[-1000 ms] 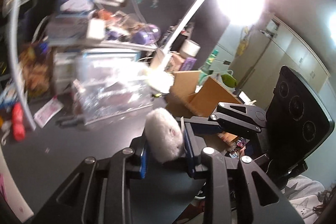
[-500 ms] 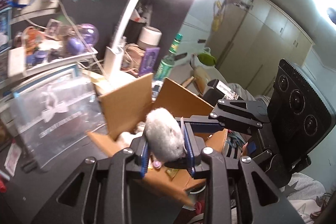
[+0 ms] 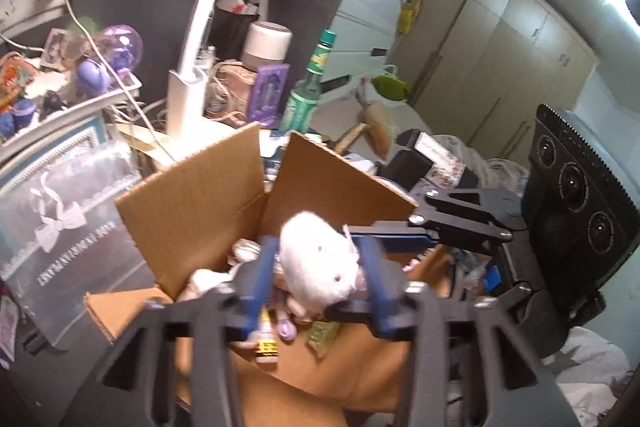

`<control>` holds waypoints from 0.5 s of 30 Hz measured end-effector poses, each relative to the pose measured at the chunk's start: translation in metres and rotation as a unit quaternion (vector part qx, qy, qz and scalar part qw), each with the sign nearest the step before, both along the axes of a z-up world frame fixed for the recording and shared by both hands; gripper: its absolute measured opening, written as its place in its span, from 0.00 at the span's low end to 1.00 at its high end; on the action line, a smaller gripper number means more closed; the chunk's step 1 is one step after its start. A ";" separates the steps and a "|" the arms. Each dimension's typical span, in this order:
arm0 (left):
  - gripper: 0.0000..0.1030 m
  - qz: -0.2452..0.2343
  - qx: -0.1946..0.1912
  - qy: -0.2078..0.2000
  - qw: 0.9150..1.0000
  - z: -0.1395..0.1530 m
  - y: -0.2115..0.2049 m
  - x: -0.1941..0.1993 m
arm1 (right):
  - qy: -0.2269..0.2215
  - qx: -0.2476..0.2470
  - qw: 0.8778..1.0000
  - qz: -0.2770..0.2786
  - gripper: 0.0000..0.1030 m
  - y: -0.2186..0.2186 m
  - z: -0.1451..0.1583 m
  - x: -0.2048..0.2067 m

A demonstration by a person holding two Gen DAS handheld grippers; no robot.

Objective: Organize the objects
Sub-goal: 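Carry the white plush into the cardboard box and release it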

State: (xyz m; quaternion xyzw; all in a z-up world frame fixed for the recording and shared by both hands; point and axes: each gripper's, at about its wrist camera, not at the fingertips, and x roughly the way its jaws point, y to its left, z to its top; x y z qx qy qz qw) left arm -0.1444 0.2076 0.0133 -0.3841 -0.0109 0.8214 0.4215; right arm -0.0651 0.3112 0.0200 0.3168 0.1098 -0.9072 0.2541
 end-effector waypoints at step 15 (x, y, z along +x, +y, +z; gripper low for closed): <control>1.00 0.068 -0.027 0.085 0.994 0.014 -0.025 0.030 | 0.026 -0.021 0.999 -0.004 0.69 0.004 0.003 0.006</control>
